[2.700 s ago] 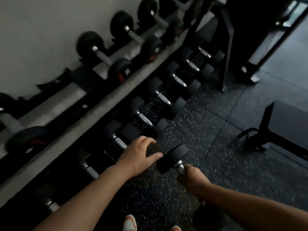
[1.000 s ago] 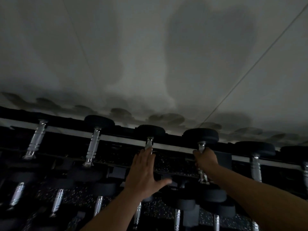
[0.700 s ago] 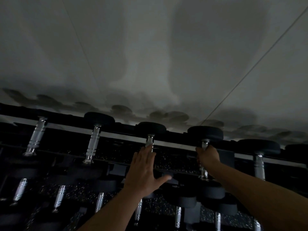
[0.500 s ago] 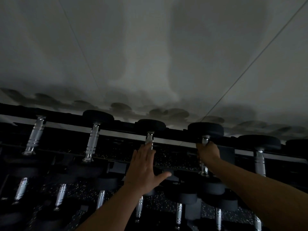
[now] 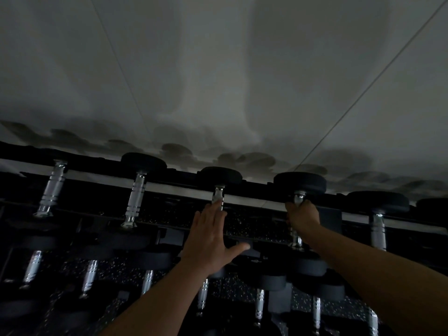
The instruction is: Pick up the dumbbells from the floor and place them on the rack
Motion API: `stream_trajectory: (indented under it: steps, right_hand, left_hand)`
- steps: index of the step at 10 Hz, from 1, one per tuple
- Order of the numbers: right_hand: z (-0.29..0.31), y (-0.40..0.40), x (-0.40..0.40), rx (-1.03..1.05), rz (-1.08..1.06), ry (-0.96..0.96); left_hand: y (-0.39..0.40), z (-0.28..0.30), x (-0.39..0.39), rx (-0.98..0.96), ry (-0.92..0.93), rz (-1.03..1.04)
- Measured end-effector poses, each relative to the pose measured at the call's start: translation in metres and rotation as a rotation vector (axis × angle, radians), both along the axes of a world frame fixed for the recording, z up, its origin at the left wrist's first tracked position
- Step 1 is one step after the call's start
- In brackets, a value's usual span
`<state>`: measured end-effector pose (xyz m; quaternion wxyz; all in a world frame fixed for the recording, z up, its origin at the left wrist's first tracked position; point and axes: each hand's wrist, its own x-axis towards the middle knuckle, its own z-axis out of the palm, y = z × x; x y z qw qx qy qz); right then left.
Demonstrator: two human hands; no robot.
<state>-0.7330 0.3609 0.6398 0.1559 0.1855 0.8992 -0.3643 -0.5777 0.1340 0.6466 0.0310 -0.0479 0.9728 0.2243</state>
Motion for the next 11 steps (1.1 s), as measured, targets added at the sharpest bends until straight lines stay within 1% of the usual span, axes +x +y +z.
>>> stream_trajectory:
  steps: [4,5,7,9,11]
  right_hand:
    - [0.003,0.000,0.001,0.036,0.015,-0.002]
    - [0.008,0.001,0.002,0.040,0.037,-0.031]
    - [0.025,0.009,0.016,0.078,0.184,-0.011]
    - [0.043,0.016,0.029,0.077,0.288,-0.017]
    - [0.054,0.014,0.043,0.146,0.411,0.063]
  left_hand:
    - [-0.002,-0.003,0.001,-0.004,-0.001,-0.010]
    - [-0.002,-0.004,0.001,-0.001,0.010,-0.003]
    - [0.000,-0.001,0.002,-0.009,0.010,0.007]
    - [0.002,0.003,0.002,-0.040,-0.011,0.007]
    - [0.004,0.011,0.000,-0.052,-0.083,0.015]
